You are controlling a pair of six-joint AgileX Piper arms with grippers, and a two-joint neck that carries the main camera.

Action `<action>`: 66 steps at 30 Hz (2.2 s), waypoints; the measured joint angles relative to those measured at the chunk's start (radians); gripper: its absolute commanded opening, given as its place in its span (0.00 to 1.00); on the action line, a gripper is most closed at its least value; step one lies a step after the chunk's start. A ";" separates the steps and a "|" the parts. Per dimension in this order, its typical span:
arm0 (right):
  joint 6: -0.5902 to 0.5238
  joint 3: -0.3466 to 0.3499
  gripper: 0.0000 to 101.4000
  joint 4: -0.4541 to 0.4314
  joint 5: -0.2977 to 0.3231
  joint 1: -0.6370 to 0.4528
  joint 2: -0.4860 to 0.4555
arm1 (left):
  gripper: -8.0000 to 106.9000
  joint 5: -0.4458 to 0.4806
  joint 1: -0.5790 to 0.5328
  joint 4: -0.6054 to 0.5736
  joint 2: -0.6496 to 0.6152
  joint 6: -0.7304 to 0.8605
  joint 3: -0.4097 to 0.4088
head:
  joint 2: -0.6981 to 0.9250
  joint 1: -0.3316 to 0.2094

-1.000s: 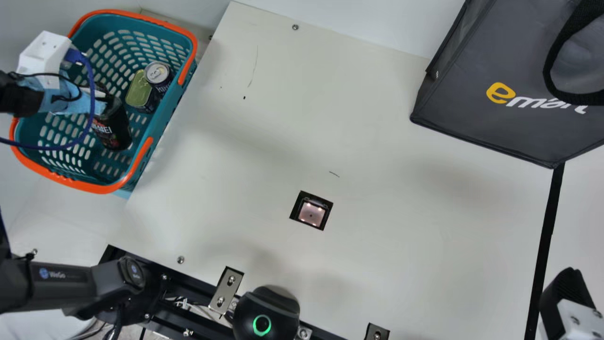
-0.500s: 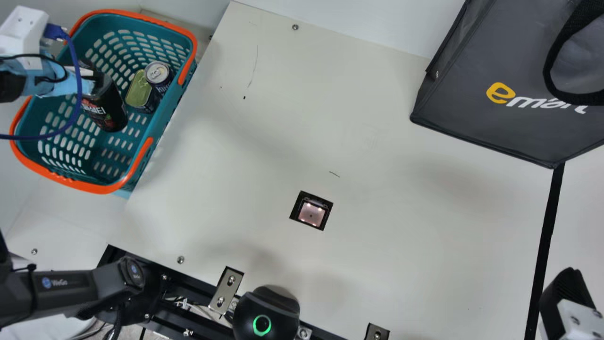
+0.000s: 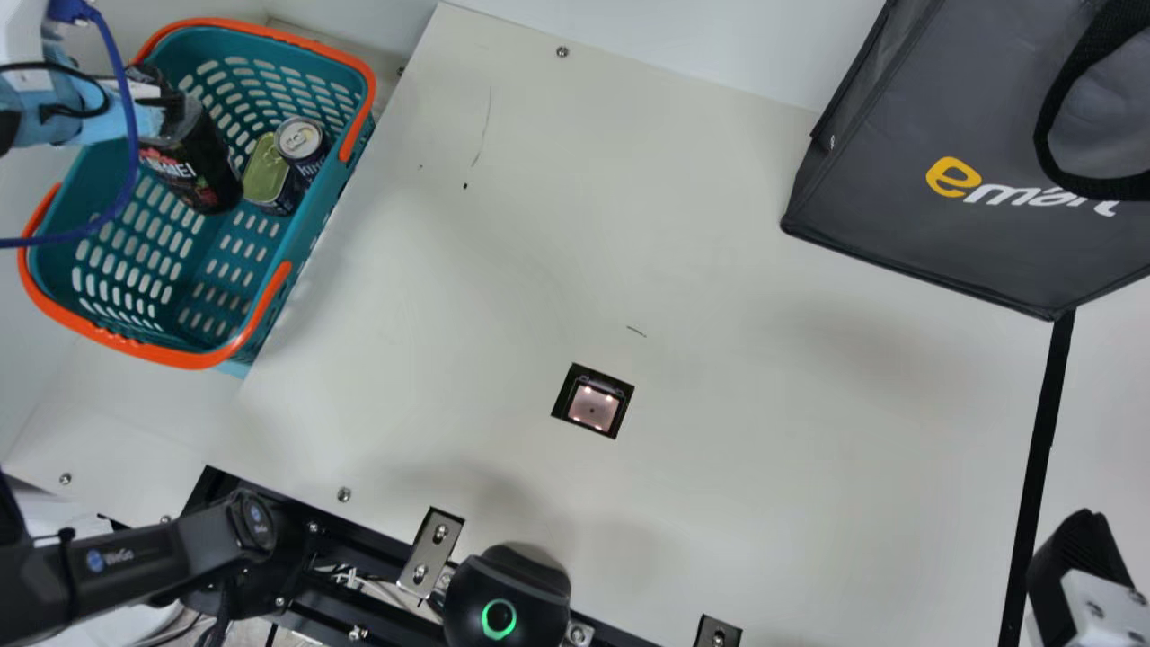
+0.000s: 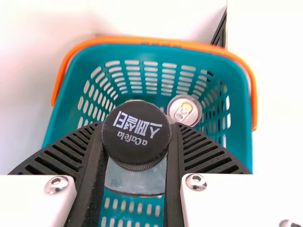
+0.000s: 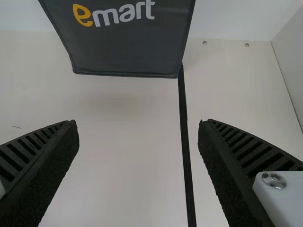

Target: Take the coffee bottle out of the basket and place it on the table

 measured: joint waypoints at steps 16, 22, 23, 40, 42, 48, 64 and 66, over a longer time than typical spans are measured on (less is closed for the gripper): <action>0.000 0.000 0.90 0.000 0.000 0.000 0.000 | 0.16 0.056 -0.050 0.020 -0.109 -0.110 -0.069 | 0.000 0.000; 0.000 0.000 0.90 0.000 0.000 0.000 0.000 | 0.16 0.082 -0.081 0.024 -0.162 -0.151 -0.070 | 0.000 0.000; 0.000 0.000 0.90 0.000 0.000 0.000 0.000 | 0.16 0.084 -0.090 0.027 -0.172 -0.159 -0.066 | 0.000 0.000; 0.000 0.000 0.90 0.000 0.000 0.000 0.000 | 0.16 0.090 -0.309 0.125 -0.333 -0.336 0.017 | 0.000 0.000; 0.000 0.000 0.90 0.000 0.000 0.000 0.000 | 0.16 0.082 -0.342 0.144 -0.348 -0.367 0.032 | 0.000 0.000; 0.000 0.000 0.90 0.000 0.000 0.000 0.000 | 0.16 0.053 -0.453 0.215 -0.391 -0.465 0.078 | 0.000 0.000; 0.000 0.000 0.90 0.000 0.000 0.000 0.000 | 0.16 -0.010 -0.744 0.432 -0.452 -0.784 0.181 | 0.000 0.000; 0.000 0.000 0.90 0.000 0.000 0.000 0.000 | 0.16 -0.016 -0.768 0.455 -0.456 -0.817 0.191 | 0.000 0.000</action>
